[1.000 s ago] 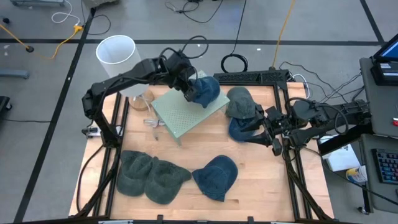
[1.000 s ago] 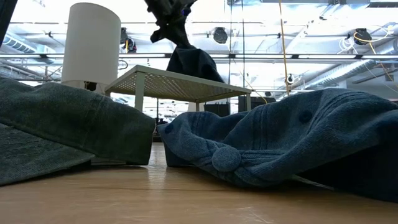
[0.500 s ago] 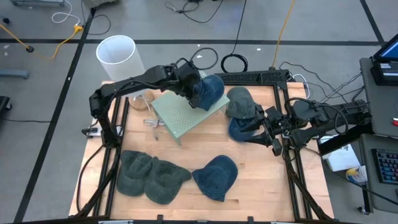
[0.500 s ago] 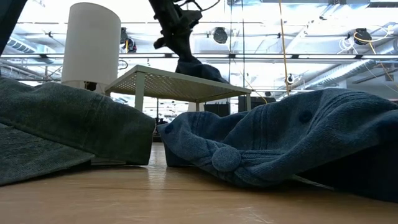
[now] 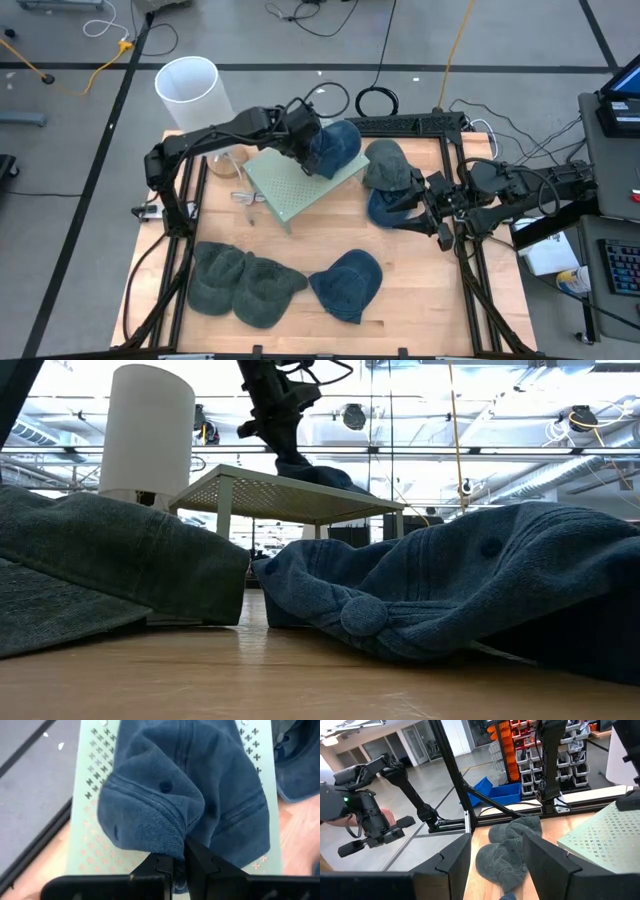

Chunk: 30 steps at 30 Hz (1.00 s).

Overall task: Pick & Place hat
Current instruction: Put the bottom right blue cap on the shelf

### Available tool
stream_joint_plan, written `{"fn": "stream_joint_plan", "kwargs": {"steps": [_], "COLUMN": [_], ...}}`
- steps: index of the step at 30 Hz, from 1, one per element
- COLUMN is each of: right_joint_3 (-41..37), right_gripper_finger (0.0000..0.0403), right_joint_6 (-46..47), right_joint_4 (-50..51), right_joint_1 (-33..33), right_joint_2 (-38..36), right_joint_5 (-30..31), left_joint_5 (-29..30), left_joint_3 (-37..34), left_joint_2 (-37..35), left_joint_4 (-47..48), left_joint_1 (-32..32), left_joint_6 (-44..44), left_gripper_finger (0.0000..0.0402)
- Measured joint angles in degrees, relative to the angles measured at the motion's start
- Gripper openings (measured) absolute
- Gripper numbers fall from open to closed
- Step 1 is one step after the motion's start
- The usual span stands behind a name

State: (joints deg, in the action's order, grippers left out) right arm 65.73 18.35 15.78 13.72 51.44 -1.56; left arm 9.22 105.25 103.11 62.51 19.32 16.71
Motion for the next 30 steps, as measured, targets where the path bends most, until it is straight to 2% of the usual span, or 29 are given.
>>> {"fn": "stream_joint_plan", "kwargs": {"steps": [4,16,20,25,30], "right_joint_3": [0.0,0.0,0.0,0.0,0.0], "right_gripper_finger": [0.0171,0.0171,0.0171,0.0171,0.0171], "right_joint_6": [0.0,1.1,1.7,1.7,0.5], "right_joint_4": [0.0,0.0,0.0,-0.1,-0.1], "right_joint_1": [0.0,0.0,0.0,0.0,-0.1], "right_joint_2": [0.0,0.0,0.0,0.0,0.0], "right_joint_5": [0.0,-0.2,-0.2,-0.2,0.1], "left_joint_5": [-0.3,0.3,-0.9,-1.3,-2.2], "left_joint_3": [0.0,0.0,0.0,0.0,0.0], "left_joint_2": [0.0,0.0,-0.9,-2.5,-4.9], "left_joint_4": [0.5,0.8,0.9,1.8,3.0], "left_joint_1": [-0.6,0.4,0.8,0.9,0.5], "left_joint_6": [1.7,6.2,8.3,11.0,13.5], "left_gripper_finger": [0.0034,0.0233,0.0285,0.0324,0.0343]}}
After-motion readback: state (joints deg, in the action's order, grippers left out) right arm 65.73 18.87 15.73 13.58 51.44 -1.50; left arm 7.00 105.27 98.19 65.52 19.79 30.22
